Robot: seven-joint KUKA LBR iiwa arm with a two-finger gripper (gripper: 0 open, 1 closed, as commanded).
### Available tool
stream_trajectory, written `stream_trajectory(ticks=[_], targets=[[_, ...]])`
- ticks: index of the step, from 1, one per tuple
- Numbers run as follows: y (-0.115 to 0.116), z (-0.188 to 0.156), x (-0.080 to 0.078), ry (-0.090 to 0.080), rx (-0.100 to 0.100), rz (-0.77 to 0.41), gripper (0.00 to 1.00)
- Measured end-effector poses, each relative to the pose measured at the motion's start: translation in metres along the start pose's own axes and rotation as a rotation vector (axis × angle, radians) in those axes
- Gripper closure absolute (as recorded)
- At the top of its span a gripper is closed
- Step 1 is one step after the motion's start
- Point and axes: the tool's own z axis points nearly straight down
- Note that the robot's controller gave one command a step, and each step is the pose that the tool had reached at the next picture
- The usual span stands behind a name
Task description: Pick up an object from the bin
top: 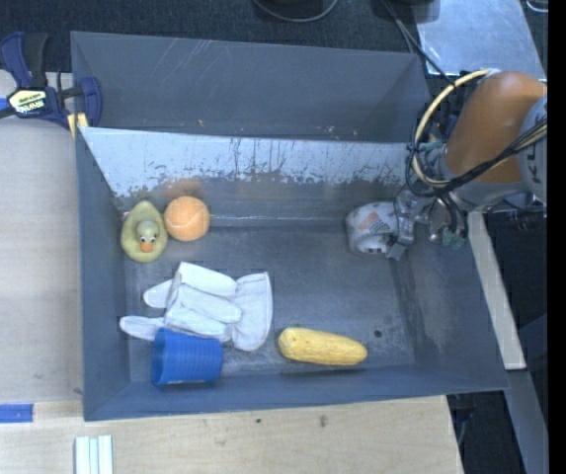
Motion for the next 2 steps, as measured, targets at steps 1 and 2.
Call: stream_trajectory(ticks=[1,2], targets=[[0.000,-0.015,0.002,0.004,0.000,-0.003,1.00],[0.000,-0.026,0.000,-0.002,0.000,-0.004,1.00]])
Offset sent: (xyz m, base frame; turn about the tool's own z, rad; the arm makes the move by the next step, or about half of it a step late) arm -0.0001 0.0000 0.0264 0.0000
